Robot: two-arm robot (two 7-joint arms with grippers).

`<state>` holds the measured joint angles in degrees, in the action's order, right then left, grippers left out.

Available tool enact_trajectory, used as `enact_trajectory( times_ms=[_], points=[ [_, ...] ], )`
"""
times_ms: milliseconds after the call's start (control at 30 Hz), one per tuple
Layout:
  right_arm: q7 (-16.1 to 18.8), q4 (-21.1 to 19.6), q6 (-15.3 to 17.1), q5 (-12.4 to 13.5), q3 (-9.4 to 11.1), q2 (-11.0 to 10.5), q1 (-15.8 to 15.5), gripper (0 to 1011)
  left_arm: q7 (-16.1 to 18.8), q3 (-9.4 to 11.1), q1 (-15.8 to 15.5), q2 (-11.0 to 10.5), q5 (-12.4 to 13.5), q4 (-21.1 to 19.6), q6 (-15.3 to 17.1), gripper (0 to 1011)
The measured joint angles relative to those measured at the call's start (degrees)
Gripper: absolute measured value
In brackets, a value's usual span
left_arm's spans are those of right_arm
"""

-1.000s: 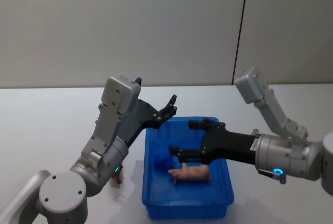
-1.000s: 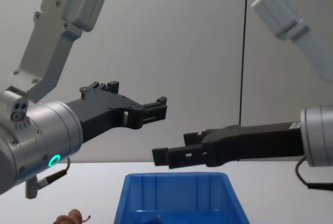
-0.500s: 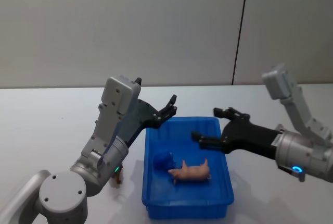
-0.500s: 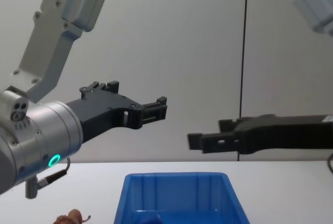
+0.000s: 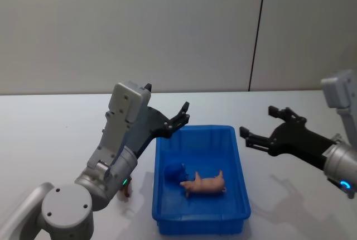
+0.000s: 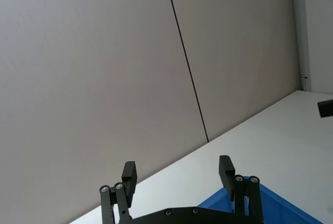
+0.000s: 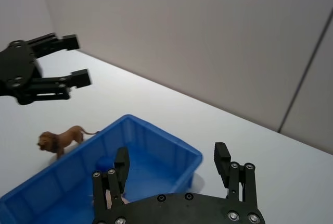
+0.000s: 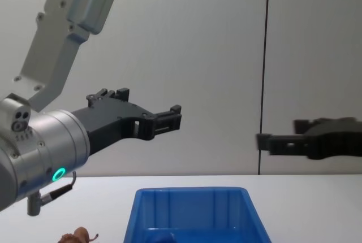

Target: Pick up the two dolls from the table and place them into the box.

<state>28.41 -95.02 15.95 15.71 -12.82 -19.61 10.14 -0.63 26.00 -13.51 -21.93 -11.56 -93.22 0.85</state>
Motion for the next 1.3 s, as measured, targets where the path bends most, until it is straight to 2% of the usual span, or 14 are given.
enact_trajectory(
  times_ms=[200, 433, 800, 833, 933, 1300],
  points=[
    [-4.9, -1.4, -1.9, 1.0, 1.3, -1.5, -2.2, 1001, 0.0, -0.3, 0.8, -0.7, -1.4, -1.0, 1.1, 1001],
    [-10.5, -2.7, -4.1, 1.9, 2.8, -3.0, -4.7, 1001, 1.0, -1.1, 2.9, -2.7, -4.7, -4.0, 4.4, 1001],
    [-19.9, -4.1, -8.1, 2.9, 5.5, -5.2, -8.7, 1001, 5.6, -2.8, 8.1, -7.0, -12.6, -10.3, 11.5, 1001],
    [-19.9, -4.1, -8.1, 2.9, 5.5, -5.2, -8.7, 1001, 5.8, -2.9, 8.4, -7.2, -12.9, -10.6, 11.8, 1001],
    [-22.8, -4.3, -9.5, 3.2, 6.3, -5.7, -9.8, 1001, 7.3, -3.5, 9.7, -8.3, -15.9, -12.1, 14.2, 1001],
    [-27.9, -4.6, -12.2, 3.6, 8.1, -6.8, -12.1, 1001, 7.3, -4.8, 10.7, -9.2, -22.7, -12.3, 20.3, 1001]
  ],
)
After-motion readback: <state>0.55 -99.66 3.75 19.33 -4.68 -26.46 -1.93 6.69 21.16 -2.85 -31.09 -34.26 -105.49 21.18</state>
